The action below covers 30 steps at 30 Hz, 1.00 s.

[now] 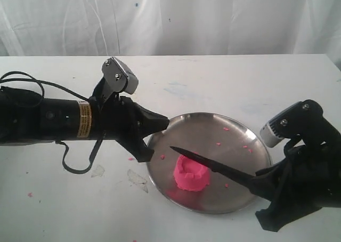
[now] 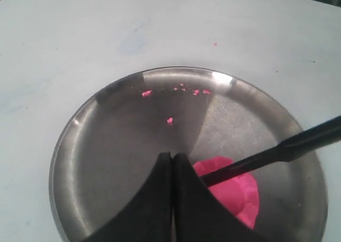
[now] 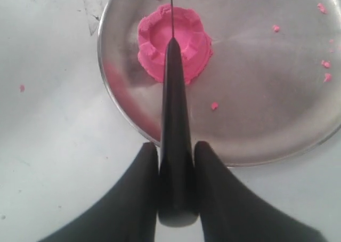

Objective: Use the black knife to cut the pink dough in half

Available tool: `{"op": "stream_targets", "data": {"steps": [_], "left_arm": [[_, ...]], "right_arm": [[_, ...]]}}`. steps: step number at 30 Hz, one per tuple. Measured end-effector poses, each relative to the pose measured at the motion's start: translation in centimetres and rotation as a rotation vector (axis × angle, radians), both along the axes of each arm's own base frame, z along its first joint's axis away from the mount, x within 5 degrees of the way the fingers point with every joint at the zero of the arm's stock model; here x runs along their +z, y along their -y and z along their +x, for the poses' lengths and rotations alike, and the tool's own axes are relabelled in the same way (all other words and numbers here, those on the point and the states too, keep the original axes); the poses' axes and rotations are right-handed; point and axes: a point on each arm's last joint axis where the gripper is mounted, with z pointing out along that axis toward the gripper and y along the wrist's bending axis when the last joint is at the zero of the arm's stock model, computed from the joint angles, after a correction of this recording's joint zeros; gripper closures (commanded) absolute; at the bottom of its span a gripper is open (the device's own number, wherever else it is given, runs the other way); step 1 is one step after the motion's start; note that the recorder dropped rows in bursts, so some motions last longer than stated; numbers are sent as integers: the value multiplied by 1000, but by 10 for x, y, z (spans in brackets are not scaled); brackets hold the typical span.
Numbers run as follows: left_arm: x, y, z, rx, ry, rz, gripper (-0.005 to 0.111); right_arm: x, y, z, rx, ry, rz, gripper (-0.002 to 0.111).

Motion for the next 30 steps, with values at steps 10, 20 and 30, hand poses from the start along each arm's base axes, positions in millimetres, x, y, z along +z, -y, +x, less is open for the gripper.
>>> {"op": "stream_targets", "data": {"steps": [10, 20, 30], "left_arm": [[-24, 9, 15, 31, -50, -134, 107], [-39, 21, 43, 29, -47, -133, 107], [-68, 25, 51, 31, -106, -115, 107]], "right_arm": [[-27, -3, 10, -10, -124, -49, 108], [-36, -5, 12, -6, -166, -63, 108], [-48, -12, 12, 24, -211, -91, 108]]}}
